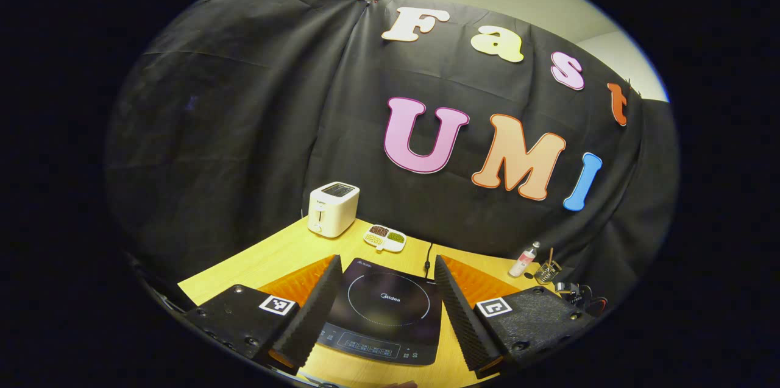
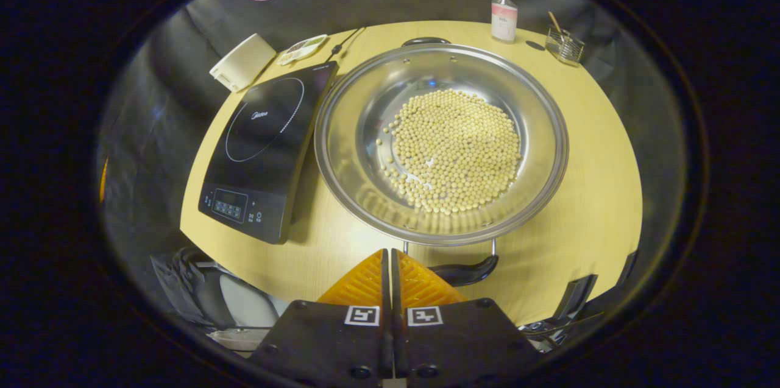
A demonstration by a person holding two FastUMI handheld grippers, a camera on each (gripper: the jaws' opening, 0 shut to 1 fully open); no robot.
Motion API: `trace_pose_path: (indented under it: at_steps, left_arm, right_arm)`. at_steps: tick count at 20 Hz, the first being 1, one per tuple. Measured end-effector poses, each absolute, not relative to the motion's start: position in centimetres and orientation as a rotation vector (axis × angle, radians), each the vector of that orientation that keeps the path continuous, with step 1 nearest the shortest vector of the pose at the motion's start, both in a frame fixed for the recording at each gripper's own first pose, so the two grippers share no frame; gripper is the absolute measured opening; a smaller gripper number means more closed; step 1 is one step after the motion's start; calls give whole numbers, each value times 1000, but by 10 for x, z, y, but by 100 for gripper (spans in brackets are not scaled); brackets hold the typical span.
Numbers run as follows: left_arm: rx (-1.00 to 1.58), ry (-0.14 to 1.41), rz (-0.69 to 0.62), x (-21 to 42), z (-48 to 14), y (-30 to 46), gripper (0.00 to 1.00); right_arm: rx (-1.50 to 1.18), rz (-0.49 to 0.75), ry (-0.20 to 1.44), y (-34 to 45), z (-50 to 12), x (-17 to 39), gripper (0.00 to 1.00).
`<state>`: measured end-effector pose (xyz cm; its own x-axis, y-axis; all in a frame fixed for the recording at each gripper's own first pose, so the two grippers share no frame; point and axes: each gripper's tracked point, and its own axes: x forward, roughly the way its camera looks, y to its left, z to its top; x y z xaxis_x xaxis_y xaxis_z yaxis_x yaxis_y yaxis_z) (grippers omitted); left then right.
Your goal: First push the handle of the pot to place it horizontally, then grasp the pot with both hands and set it on the induction cooktop.
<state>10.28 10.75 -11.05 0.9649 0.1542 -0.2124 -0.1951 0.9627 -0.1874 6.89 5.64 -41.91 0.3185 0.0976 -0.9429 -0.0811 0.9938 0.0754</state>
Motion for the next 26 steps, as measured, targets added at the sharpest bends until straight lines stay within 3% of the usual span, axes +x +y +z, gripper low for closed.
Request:
trace_pose_path:
  at_steps: [1, 5, 6, 8, 9, 26]
  left_arm:
    - [-207, 197, 179, 103, -110, 107, 87]
    - [-200, 193, 179, 105, -109, 103, 93]
    - [-201, 192, 179, 105, -109, 101, 87]
    - [-202, 196, 180, 106, -111, 97, 87]
    - [-202, 198, 179, 106, -112, 94, 93]
    - [-85, 221, 187, 124, -104, 20, 93]
  right_arm:
    - [7, 115, 1242, 54, -419, 69, 3]
    - [2, 80, 1239, 37, -420, 70, 0]
    - [9, 72, 1237, 30, -418, 71, 3]
    - [17, 56, 1238, 18, -414, 74, 0]
    - [16, 51, 1239, 13, -415, 78, 0]
    - [89, 17, 1230, -88, -420, 124, 3]
